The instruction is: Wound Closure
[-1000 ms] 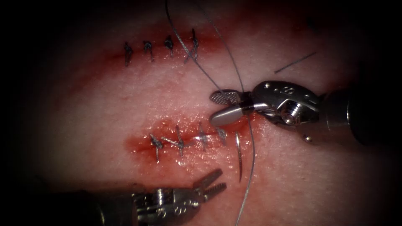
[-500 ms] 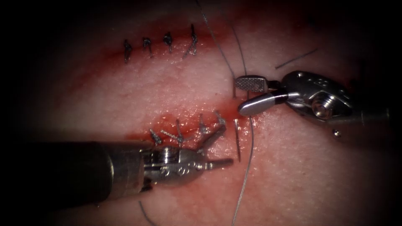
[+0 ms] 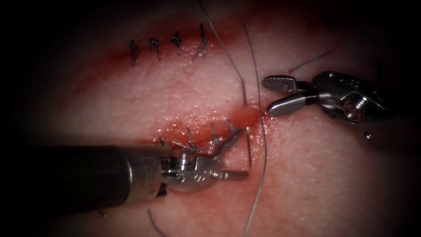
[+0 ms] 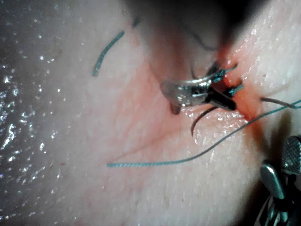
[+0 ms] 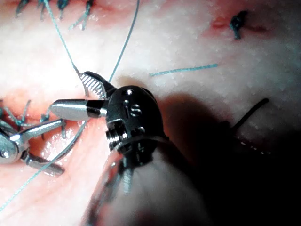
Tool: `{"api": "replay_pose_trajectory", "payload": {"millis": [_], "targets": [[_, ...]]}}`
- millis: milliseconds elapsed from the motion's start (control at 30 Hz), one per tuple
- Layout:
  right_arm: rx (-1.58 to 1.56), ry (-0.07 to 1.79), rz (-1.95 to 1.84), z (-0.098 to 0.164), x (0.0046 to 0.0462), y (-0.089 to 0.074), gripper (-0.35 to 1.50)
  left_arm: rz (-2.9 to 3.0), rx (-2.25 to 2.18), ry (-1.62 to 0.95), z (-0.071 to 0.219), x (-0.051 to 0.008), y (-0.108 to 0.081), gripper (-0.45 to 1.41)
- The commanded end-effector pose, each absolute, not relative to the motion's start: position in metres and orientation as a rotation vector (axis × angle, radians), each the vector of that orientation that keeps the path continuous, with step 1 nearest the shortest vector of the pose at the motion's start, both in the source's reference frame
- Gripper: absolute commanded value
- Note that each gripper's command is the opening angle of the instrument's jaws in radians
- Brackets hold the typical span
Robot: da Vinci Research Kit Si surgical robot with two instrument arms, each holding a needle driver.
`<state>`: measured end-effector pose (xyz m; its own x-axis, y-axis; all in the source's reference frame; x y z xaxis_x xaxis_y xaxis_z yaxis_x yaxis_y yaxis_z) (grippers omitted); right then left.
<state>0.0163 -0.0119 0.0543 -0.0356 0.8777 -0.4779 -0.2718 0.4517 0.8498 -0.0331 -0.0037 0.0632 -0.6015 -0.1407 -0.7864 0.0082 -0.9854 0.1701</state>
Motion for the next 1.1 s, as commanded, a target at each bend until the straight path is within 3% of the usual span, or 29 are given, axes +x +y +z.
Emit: {"api": "replay_pose_trajectory", "payload": {"millis": [33, 167, 367, 533, 667, 767, 867, 933, 1000, 1100], "targets": [[0.615, 1.283, 1.023, 0.0551, 0.0170, -0.0123, 0.79, -2.727, 1.365, -0.223, 0.0635, -0.0336, -0.0041, 1.03], [0.612, 1.284, 1.023, 0.0552, 0.0169, -0.0124, 0.76, -2.719, 1.379, -0.236, 0.0639, -0.0340, -0.0037, 1.03], [0.608, 1.286, 1.020, 0.0556, 0.0170, -0.0126, 0.71, -2.683, 1.419, -0.289, 0.0646, -0.0344, -0.0032, 0.84], [0.600, 1.292, 1.016, 0.0562, 0.0171, -0.0129, 0.66, -2.644, 1.461, -0.268, 0.0646, -0.0346, -0.0028, 1.01], [0.593, 1.289, 1.012, 0.0567, 0.0172, -0.0131, 0.61, -2.610, 1.510, -0.299, 0.0647, -0.0348, -0.0027, 0.88], [0.588, 1.288, 1.010, 0.0570, 0.0174, -0.0133, 0.58, -2.595, 1.531, -0.303, 0.0647, -0.0348, -0.0023, 0.98], [0.585, 1.282, 1.009, 0.0571, 0.0176, -0.0134, 0.56, -2.579, 1.554, -0.324, 0.0646, -0.0348, -0.0020, 0.94], [0.584, 1.282, 1.009, 0.0571, 0.0177, -0.0134, 0.53, -2.576, 1.570, -0.325, 0.0645, -0.0349, -0.0019, 0.81], [0.584, 1.282, 1.010, 0.0571, 0.0177, -0.0134, 0.51, -2.573, 1.580, -0.320, 0.0646, -0.0350, -0.0017, 0.54], [0.584, 1.282, 1.009, 0.0571, 0.0177, -0.0135, 0.49, -2.578, 1.594, -0.302, 0.0647, -0.0351, -0.0016, 0.34]]}}
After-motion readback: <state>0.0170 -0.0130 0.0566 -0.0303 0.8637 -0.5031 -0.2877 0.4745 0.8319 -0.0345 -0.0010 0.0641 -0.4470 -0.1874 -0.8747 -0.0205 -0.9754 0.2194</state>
